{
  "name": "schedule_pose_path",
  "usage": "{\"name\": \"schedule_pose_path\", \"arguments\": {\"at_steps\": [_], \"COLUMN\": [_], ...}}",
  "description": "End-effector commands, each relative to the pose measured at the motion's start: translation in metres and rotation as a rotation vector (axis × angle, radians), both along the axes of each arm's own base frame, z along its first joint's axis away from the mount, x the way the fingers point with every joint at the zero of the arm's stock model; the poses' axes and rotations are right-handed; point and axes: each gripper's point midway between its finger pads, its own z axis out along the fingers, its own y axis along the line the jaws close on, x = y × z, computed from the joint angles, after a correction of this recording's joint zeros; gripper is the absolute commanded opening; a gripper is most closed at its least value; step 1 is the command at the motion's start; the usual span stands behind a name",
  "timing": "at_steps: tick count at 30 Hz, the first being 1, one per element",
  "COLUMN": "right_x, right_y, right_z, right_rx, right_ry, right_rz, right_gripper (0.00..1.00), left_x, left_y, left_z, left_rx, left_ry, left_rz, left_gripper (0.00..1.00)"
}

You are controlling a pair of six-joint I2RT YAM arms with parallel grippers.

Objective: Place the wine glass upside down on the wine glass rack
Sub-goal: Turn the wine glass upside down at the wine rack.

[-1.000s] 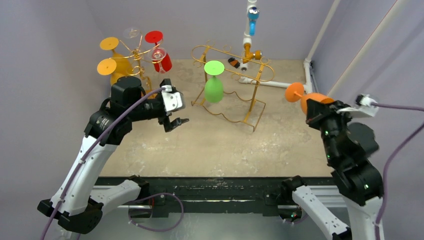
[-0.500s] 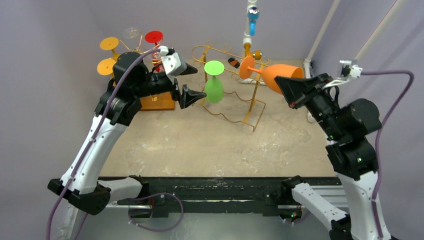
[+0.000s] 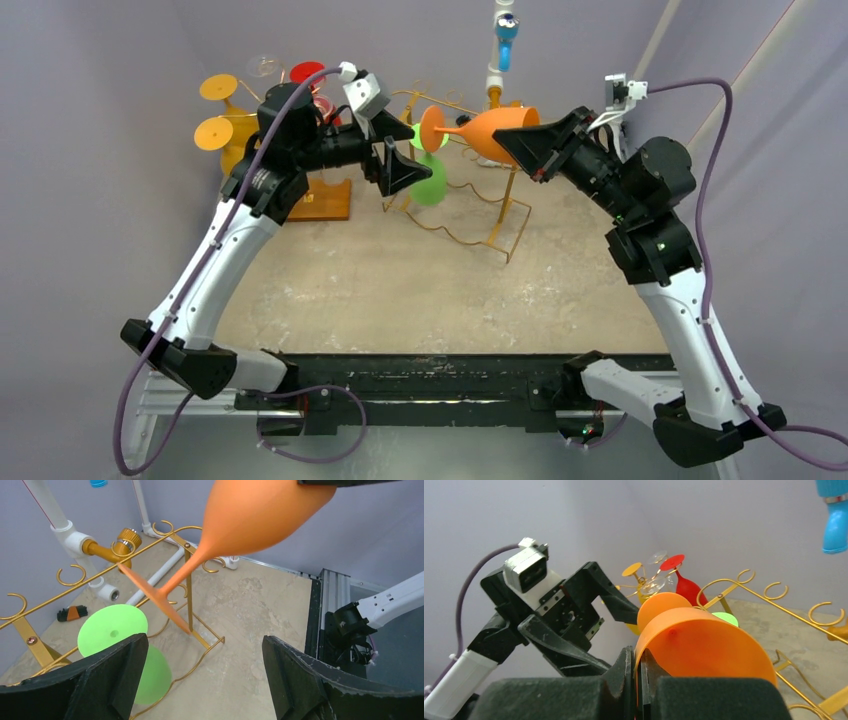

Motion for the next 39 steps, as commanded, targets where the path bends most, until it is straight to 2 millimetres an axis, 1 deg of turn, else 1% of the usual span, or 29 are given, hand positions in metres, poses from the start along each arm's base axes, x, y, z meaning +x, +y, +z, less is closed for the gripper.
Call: {"name": "schedule_pose_path", "arguments": {"at_steps": [1,4,5,7,10,12,13,15,19,21,22,23,26,28,29,30,32,34,36,39], "right_x": [-0.023,-0.024,-0.025,-0.027,-0.031,-0.033,-0.034,-0.036,-0.042,-0.046,-0.049,-0.052,-0.062,-0.066,-0.067,-0.067,-0.064,-0.065,-0.069,-0.087], "right_y": [0.011,0.021,0.024,0.028,0.03,0.028,0.027,0.028,0.033,0.036,0.038,0.04,0.038,0.035,0.034,0.036,0.043,0.056,0.077,0.115], "right_z": [0.045,0.047,0.047,0.048,0.048,0.046,0.044,0.042,0.031,0.02,0.014,0.006,-0.011,-0.019,-0.019,-0.022,-0.026,-0.029,-0.035,-0.047], "right_rx": [0.067,0.064,0.063,0.065,0.067,0.067,0.064,0.058,0.034,0.01,-0.01,-0.03,-0.099,-0.131,-0.134,-0.138,-0.146,-0.145,-0.147,-0.183], "right_ry": [-0.135,-0.144,-0.146,-0.155,-0.162,-0.163,-0.164,-0.163,-0.133,-0.09,-0.077,-0.055,-0.005,0.009,0.007,0.008,0.013,0.017,0.025,0.006], "right_rz": [0.075,0.089,0.093,0.099,0.105,0.1,0.099,0.107,0.154,0.189,0.209,0.229,0.26,0.256,0.256,0.265,0.3,0.376,0.45,0.546], "right_gripper": [0.0,0.0,0.0,0.0,0.0,0.0,0.0,0.02,0.43,0.7,0.9,0.98,0.99,0.99,0.99,0.99,0.99,0.99,0.99,0.99], "left_x": [0.011,0.023,0.025,0.026,0.027,0.028,0.028,0.029,0.023,0.018,0.015,0.013,0.0,-0.012,-0.02,-0.031,-0.045,-0.054,-0.059,-0.062], "left_y": [-0.006,-0.009,-0.01,-0.012,-0.01,-0.006,-0.003,0.002,0.014,0.022,0.028,0.033,0.049,0.058,0.061,0.065,0.067,0.068,0.067,0.068], "left_z": [0.029,0.03,0.032,0.032,0.033,0.034,0.034,0.035,0.042,0.047,0.048,0.047,0.041,0.041,0.041,0.043,0.039,0.035,0.032,0.026], "left_rx": [-0.067,-0.057,-0.056,-0.052,-0.04,-0.014,0.001,0.029,0.103,0.156,0.19,0.225,0.341,0.383,0.401,0.41,0.429,0.44,0.437,0.466], "left_ry": [-0.024,-0.026,-0.034,-0.036,-0.059,-0.104,-0.13,-0.18,-0.324,-0.428,-0.486,-0.539,-0.721,-0.832,-0.89,-0.954,-1.047,-1.106,-1.131,-1.193], "left_rz": [0.012,0.033,0.031,0.019,0.026,0.042,0.048,0.064,0.07,0.074,0.076,0.076,0.06,0.05,0.034,0.019,-0.022,-0.052,-0.07,-0.091], "left_gripper": [0.88,0.79,0.73,0.56,0.21,0.04,0.0,0.0,0.0,0.0,0.0,0.0,0.0,0.0,0.0,0.0,0.0,0.0,0.0,0.0]}}
